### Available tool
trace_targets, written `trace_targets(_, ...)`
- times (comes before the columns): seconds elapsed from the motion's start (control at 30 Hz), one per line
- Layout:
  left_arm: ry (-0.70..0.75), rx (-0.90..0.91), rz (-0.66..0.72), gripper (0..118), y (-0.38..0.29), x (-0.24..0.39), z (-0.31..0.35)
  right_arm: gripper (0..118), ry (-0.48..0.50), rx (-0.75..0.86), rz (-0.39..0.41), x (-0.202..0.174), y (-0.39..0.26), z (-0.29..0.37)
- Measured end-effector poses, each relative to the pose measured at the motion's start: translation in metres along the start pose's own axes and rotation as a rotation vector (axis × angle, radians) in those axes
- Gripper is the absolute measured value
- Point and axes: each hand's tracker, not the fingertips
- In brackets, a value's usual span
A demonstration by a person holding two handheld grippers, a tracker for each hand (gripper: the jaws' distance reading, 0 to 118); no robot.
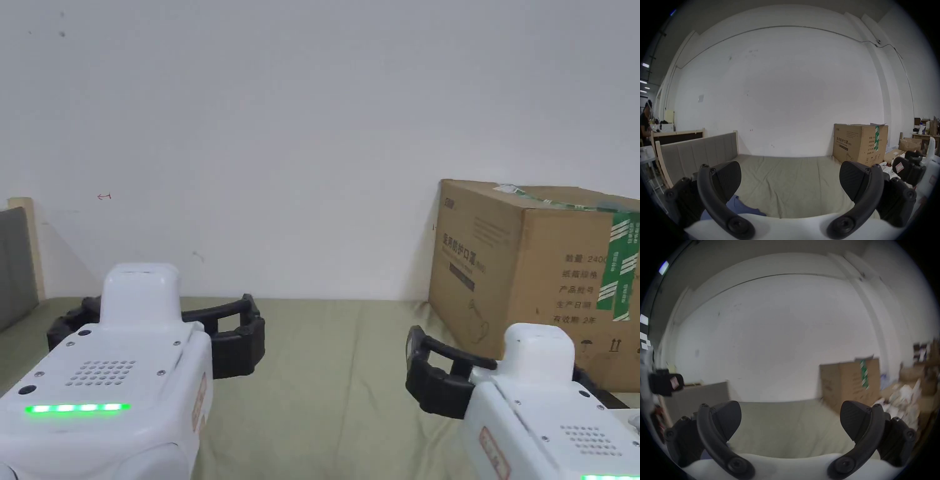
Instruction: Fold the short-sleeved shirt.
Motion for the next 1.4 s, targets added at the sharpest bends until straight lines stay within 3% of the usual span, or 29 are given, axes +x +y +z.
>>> trace_targets(0.07,0.009,0.012,-0.005,118,0.001,0.004,0.000,118,0.049,-0.145,-0.104,0.006,0.007,-0.007)
trace_targets(0.1,0.006,0.012,-0.008,118,0.002,0.005,0.000,118,0.069,-0.153,-0.137,0.009,0.007,-0.009)
trace_targets(0.13,0.002,0.011,-0.012,118,0.003,0.005,-0.001,118,0.028,-0.080,-0.142,0.009,0.004,-0.007)
trace_targets(0.23,-0.014,0.004,-0.031,118,0.002,0.007,0.000,118,-0.114,0.051,0.014,-0.002,0.004,0.001)
trace_targets(0.37,-0.012,-0.010,-0.038,118,-0.002,0.010,-0.004,118,-0.085,0.069,0.195,-0.017,0.007,0.002)
trace_targets(0.47,-0.020,-0.028,-0.009,118,-0.003,0.010,-0.006,118,-0.016,0.018,0.134,-0.018,0.009,-0.002)
trace_targets(0.53,-0.027,-0.031,-0.004,118,-0.005,0.010,-0.005,118,-0.016,-0.011,0.093,-0.018,0.008,-0.005)
trace_targets(0.57,-0.027,-0.033,-0.003,118,-0.006,0.009,-0.005,118,-0.033,-0.007,0.110,-0.020,0.007,-0.006)
trace_targets(0.63,-0.030,-0.044,0.031,118,-0.008,0.005,-0.006,118,-0.139,0.055,0.315,-0.031,0.001,-0.006)
trace_targets(0.73,-0.096,-0.137,0.280,118,-0.016,-0.016,-0.017,118,-0.218,0.198,0.705,-0.056,-0.020,-0.001)
trace_targets(0.77,-0.129,-0.186,0.393,118,-0.021,-0.026,-0.022,118,-0.197,0.242,0.789,-0.061,-0.026,0.003)
trace_targets(0.83,-0.163,-0.246,0.525,118,-0.032,-0.042,-0.029,118,-0.194,0.301,0.823,-0.068,-0.032,0.008)
trace_targets(0.97,-0.208,-0.286,0.715,118,-0.048,-0.060,-0.030,118,-0.230,0.321,0.812,-0.067,-0.032,0.005)
trace_targets(1.03,-0.198,-0.279,0.720,118,-0.048,-0.065,-0.030,118,-0.244,0.326,0.801,-0.063,-0.027,0.005)
trace_targets(1.1,-0.149,-0.254,0.632,118,-0.043,-0.063,-0.027,118,-0.216,0.307,0.648,-0.055,-0.018,0.008)
trace_targets(1.17,-0.096,-0.211,0.485,118,-0.035,-0.054,-0.022,118,-0.106,0.198,0.363,-0.040,-0.003,0.008)
trace_targets(1.23,-0.062,-0.169,0.342,118,-0.026,-0.039,-0.015,118,-0.052,0.094,0.154,-0.028,0.005,0.004)
trace_targets(1.3,-0.064,-0.140,0.248,118,-0.021,-0.027,-0.011,118,-0.060,0.085,0.122,-0.022,0.004,0.001)
trace_targets(1.4,-0.065,-0.103,0.126,118,-0.018,-0.010,-0.007,118,-0.086,0.074,0.221,-0.027,-0.002,-0.001)
